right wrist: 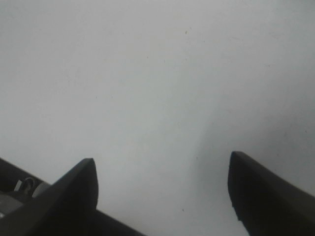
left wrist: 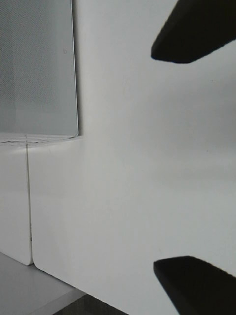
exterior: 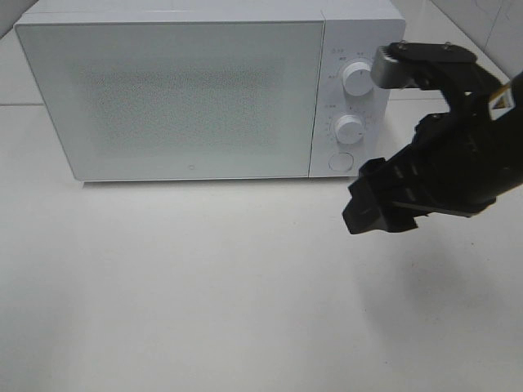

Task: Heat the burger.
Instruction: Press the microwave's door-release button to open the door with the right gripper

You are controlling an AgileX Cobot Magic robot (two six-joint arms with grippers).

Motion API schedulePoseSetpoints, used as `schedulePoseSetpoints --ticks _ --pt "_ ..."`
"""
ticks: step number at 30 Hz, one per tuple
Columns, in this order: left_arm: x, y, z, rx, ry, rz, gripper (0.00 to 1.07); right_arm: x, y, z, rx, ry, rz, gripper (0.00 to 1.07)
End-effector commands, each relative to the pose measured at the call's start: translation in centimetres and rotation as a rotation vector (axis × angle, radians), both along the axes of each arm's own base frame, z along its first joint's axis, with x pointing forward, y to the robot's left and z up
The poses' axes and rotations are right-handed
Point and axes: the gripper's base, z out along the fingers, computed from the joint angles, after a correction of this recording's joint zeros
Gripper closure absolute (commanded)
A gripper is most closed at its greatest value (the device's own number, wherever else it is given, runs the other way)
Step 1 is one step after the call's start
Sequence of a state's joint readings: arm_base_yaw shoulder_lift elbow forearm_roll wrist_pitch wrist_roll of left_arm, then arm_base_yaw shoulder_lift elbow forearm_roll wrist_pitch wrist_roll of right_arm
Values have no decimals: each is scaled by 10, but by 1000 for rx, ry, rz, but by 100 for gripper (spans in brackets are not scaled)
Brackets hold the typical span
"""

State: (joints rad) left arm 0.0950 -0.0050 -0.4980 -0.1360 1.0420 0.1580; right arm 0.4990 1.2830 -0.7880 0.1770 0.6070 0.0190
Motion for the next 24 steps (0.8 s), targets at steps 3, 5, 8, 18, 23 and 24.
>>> schedulePoseSetpoints --ticks 3,5,8,18,23,24 --pt "-3 -1 -1 -5 -26 -2 6 -27 -15 27 -18 1 43 35" --pt "-3 -1 -1 -5 -26 -2 6 -31 -17 30 -17 -1 46 35" --pt "-3 -1 -1 -5 -26 -2 6 -45 -24 40 -16 -1 57 35" --pt "-3 -1 -1 -5 -26 -2 6 -103 -57 79 29 -153 77 35" --pt "-3 -1 -1 -5 -26 -2 6 -137 -79 88 80 -270 35 35" --pt "-3 -1 -1 -5 -26 -2 6 -137 -79 88 80 -270 35 35"
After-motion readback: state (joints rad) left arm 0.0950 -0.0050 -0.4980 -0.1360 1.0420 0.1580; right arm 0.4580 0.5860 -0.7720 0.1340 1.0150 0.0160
